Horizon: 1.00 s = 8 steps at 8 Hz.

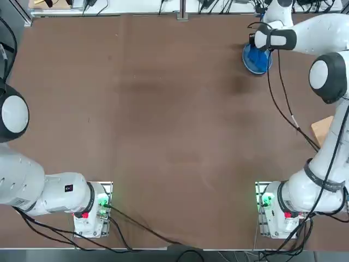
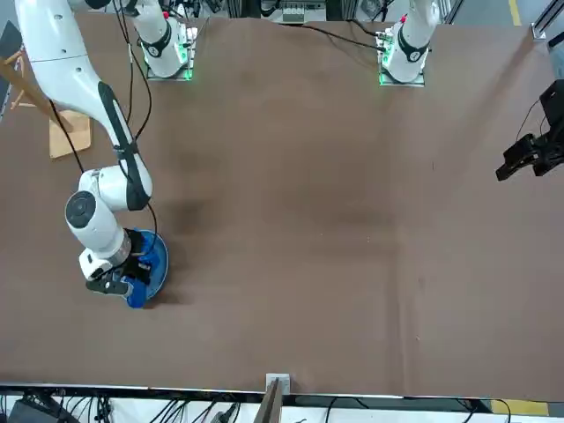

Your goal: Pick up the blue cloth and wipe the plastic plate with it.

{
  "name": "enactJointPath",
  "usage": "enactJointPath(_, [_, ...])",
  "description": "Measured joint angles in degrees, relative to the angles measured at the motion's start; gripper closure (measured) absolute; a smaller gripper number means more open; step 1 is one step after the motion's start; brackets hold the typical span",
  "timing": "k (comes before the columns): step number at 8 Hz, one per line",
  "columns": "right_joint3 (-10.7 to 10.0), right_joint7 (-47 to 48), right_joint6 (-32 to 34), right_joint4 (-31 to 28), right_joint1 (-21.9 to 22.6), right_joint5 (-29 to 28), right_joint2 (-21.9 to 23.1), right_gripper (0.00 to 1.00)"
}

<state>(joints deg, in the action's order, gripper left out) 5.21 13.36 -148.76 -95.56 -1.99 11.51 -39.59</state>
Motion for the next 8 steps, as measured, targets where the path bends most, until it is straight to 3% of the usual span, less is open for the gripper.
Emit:
enactJointPath(5, [-2.08,-4.82,-1.69,0.98,-1.07,-0.02,-3.26,0.85])
enactJointPath(8, [-2.07,-5.37,11.33,2.52,-0.84,-5.95,-2.07,0.85])
